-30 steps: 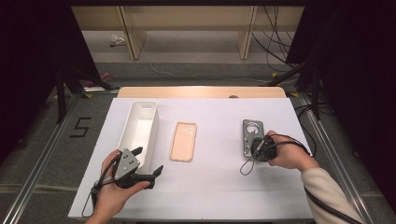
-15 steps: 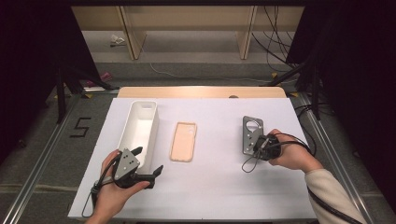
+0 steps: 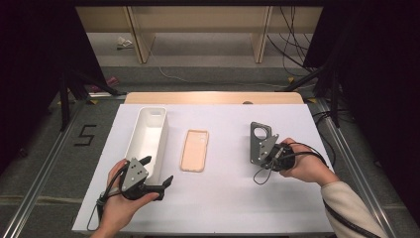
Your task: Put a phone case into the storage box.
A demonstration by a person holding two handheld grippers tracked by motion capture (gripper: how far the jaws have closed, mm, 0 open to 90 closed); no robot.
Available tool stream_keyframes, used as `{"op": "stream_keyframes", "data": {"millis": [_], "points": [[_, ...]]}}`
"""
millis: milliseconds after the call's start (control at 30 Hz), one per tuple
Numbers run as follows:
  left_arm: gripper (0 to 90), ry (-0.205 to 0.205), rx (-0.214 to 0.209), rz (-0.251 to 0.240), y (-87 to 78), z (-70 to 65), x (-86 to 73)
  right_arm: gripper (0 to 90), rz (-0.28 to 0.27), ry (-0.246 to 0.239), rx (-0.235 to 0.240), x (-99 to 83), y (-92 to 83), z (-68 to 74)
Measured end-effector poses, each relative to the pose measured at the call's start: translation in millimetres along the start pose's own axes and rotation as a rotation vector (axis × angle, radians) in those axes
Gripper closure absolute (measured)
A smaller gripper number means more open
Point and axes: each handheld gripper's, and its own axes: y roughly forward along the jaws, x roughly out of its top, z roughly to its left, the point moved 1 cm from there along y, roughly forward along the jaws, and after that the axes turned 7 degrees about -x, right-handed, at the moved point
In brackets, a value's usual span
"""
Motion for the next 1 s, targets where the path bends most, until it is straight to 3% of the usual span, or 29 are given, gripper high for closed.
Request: {"op": "stream_keyframes", "data": {"millis": [667, 1000], "points": [[8.4, 0.002, 0.002, -0.001, 0.4, -0.1, 0.3, 88.9, -0.121, 0.014, 0.012, 11.3, -4.7, 13.5], [8.8, 0.002, 0.004, -0.001, 0.7, -0.5, 0.6, 88.9, -0.192, 0.023, 0.043, 21.3, -8.9, 22.6]]}}
